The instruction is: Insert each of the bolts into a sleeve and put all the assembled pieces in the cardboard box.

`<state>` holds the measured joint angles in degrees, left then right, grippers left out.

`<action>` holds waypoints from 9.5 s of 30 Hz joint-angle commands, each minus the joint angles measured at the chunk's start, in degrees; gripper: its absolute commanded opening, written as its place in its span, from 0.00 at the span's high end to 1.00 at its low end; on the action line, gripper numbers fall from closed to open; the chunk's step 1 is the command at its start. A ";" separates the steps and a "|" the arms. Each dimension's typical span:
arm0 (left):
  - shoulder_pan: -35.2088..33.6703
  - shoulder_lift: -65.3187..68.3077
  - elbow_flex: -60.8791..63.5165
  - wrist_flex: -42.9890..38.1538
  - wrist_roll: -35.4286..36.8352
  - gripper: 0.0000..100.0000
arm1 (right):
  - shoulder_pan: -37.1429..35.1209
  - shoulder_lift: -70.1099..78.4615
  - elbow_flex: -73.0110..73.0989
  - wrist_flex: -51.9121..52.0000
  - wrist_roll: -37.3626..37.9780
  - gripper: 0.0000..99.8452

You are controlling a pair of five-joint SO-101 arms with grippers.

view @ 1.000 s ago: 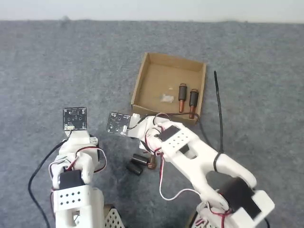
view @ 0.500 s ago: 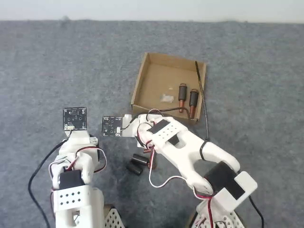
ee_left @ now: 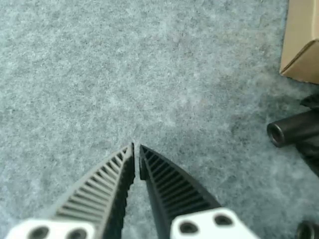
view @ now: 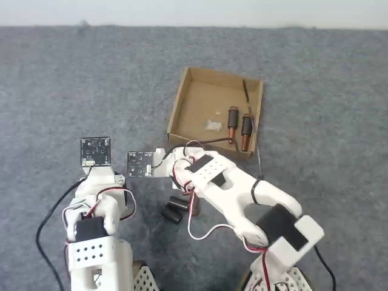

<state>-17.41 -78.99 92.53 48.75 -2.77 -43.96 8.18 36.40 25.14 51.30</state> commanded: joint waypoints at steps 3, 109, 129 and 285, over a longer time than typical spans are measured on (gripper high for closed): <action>-0.09 -0.44 -0.57 -1.49 -0.18 0.99 | -1.19 3.03 -6.59 -0.57 0.79 0.86; -0.44 -0.44 -0.31 -3.60 -0.26 0.99 | 47.87 -15.69 9.67 28.18 -25.67 0.95; -7.56 0.44 -11.65 2.11 -0.18 0.99 | 56.57 -15.69 8.00 25.71 -32.35 0.99; -1.14 56.44 -32.04 -18.46 13.80 0.98 | 53.14 -16.22 4.13 17.63 -45.19 0.99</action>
<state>-12.84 -19.65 59.74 33.98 10.77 13.01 -7.12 44.57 43.69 6.20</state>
